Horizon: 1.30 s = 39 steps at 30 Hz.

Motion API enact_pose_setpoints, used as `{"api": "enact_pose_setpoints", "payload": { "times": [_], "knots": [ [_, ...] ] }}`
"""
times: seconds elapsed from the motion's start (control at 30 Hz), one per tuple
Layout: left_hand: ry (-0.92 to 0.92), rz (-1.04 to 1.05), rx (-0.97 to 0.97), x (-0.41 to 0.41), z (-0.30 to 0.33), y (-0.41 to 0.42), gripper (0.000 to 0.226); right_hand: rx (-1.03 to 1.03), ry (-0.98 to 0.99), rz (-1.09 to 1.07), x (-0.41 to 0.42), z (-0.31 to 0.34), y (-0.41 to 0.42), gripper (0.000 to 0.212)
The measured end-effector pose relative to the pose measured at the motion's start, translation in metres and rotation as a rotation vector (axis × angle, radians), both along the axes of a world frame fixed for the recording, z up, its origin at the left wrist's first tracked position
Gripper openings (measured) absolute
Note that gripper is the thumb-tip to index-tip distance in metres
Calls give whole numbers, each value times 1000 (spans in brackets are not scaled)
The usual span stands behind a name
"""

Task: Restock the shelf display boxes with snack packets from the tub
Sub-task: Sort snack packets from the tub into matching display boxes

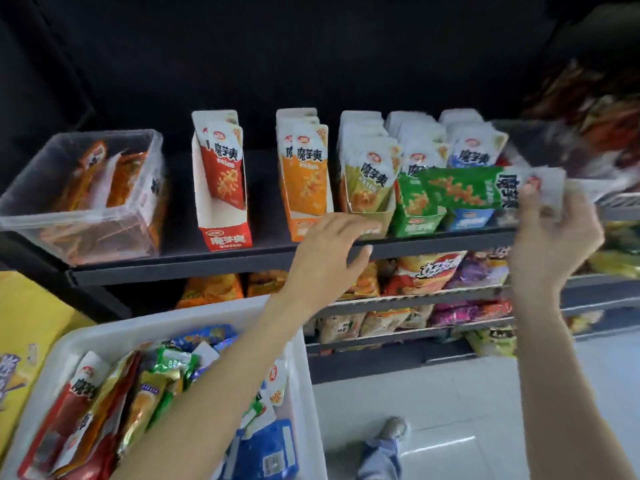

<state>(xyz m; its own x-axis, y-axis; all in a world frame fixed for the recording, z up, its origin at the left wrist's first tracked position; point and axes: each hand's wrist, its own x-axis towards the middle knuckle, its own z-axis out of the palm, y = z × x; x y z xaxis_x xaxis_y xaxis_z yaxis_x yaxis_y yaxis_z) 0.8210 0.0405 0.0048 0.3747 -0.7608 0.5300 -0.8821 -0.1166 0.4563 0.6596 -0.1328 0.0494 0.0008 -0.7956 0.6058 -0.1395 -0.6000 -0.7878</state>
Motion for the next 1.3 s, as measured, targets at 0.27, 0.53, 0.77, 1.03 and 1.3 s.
{"api": "enact_pose_setpoints", "payload": {
  "times": [0.27,0.53,0.77,1.03,1.3],
  "knots": [
    [-293,-26,169,-13,-19,-98,37,-150,779,138,66,16,-74,35],
    [-348,41,302,-13,-30,-109,46,-5,826,175,89,-9,-97,44],
    [-329,18,310,-12,-32,-105,50,-48,654,279,86,-27,-93,56],
    [-170,11,84,-17,-25,-71,43,-20,340,286,41,-44,-37,46],
    [299,268,-169,-18,-26,77,31,4,483,757,31,-53,118,24]
  ]
}}
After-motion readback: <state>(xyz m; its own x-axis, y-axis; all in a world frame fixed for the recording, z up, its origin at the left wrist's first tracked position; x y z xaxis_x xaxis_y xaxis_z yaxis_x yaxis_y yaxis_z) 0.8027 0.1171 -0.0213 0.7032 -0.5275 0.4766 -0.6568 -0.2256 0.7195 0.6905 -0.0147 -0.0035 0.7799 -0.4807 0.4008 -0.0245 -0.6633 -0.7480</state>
